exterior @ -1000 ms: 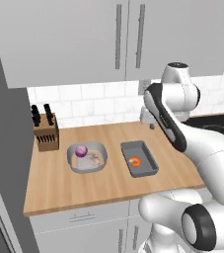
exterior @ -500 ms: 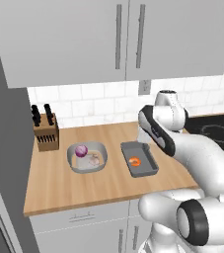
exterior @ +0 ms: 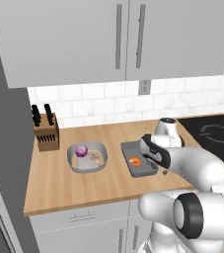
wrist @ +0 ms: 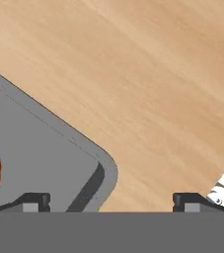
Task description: Take the meat container that has the shrimp and place it on the second highest rack of the freezer. Then take the vegetable container that has the onion and garlic and place it on the highest rack of the freezer.
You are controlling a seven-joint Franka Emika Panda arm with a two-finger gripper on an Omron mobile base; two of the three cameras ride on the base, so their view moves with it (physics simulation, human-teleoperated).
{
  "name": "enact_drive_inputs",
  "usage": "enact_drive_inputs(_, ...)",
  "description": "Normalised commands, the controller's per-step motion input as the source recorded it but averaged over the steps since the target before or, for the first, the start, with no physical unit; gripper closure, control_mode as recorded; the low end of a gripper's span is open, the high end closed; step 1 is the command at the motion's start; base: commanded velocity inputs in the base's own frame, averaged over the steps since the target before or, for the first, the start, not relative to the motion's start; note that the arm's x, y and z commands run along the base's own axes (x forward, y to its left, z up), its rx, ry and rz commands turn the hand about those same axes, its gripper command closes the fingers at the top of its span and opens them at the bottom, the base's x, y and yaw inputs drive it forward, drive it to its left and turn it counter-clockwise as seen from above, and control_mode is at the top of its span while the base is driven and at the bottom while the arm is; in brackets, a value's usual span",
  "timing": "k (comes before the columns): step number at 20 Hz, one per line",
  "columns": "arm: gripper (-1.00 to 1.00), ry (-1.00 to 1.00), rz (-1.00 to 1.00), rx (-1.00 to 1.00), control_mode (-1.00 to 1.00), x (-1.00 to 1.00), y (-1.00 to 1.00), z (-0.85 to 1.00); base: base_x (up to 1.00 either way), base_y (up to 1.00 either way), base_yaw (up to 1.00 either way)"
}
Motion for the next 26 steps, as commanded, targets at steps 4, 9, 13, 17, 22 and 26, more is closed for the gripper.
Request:
enact_drive_inputs(4, -1.00, 0.00, -0.18, -0.05, -1.00, 0.81, 0.03, -0.42, 0.00, 0.00, 0.00)
enact_drive_inputs(9, 1.00, 0.00, -0.06, -0.04, -1.00, 0.30, 0.04, -0.42, 0.00, 0.00, 0.00)
enact_drive_inputs(13, 1.00, 0.00, 0.00, 0.00, -1.00, 0.00, 0.00, 0.00, 0.00, 0.00, 0.00)
enact_drive_inputs(17, 1.00, -0.01, 0.00, 0.00, -1.00, -0.03, 0.00, -0.01, 0.00, 0.00, 0.00)
enact_drive_inputs(22, 1.00, -0.27, 0.00, 0.00, -1.00, -0.42, 0.06, 0.30, 0.00, 0.00, 0.00)
enact_drive_inputs(26, 1.00, -0.44, -0.06, 0.00, -1.00, -0.93, 0.21, 0.80, 0.00, 0.00, 0.00)
